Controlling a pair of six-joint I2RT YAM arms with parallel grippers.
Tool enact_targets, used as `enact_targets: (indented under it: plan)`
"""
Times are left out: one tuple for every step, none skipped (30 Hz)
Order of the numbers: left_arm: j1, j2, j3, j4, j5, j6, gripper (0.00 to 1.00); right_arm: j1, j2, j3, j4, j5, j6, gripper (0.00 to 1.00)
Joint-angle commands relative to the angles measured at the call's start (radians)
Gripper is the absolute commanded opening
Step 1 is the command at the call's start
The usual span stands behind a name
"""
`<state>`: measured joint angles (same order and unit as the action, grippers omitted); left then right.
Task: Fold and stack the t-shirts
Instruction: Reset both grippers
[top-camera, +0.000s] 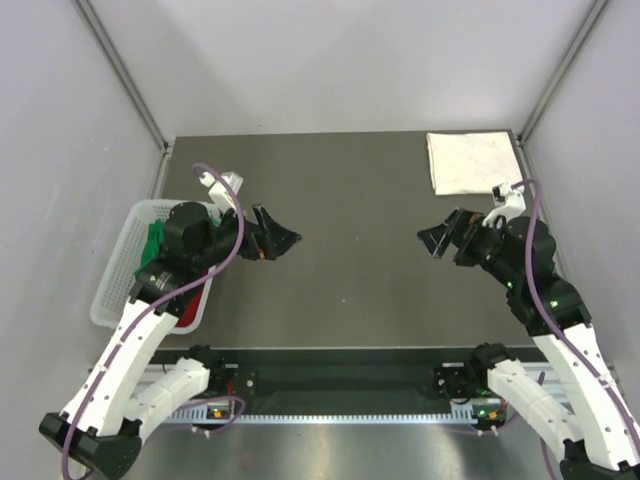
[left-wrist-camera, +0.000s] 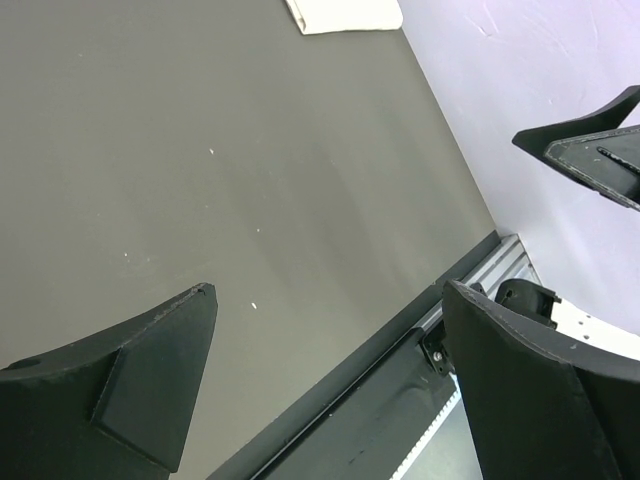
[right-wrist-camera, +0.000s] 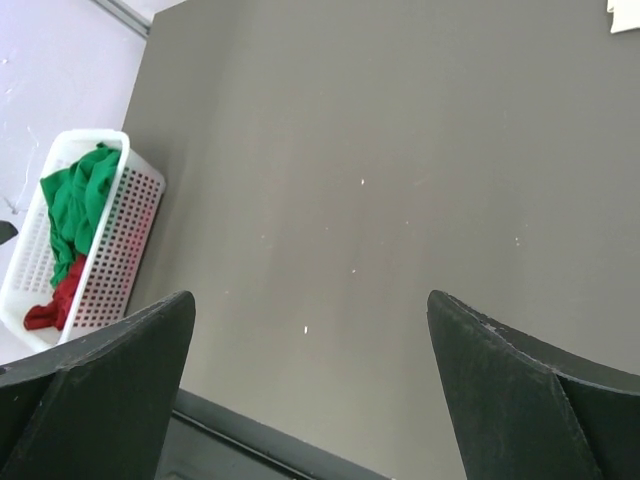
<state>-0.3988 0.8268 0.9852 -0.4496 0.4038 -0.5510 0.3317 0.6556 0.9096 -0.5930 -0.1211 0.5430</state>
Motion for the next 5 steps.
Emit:
enact_targets:
  plan:
    - [0.005,-0.017,-0.01,0.022,0.004,0.003,0.99,0.012,-0.02,0.003,0.035,0.021,0.0,1.0]
    - [0.005,-0.017,-0.01,0.02,0.003,0.006,0.99,0.01,-0.022,0.003,0.036,0.021,0.0,1.0]
    - [0.005,-0.017,-0.01,0.02,0.003,0.006,0.99,0.01,-0.022,0.005,0.041,0.021,0.0,0.99]
    - [0.005,-0.014,-0.008,0.02,0.004,0.008,0.99,0.01,-0.022,0.002,0.056,0.023,0.005,1.0]
    - [0.005,-0.012,-0.006,0.02,0.003,0.01,0.99,0.01,-0.021,0.002,0.058,0.021,0.008,1.0]
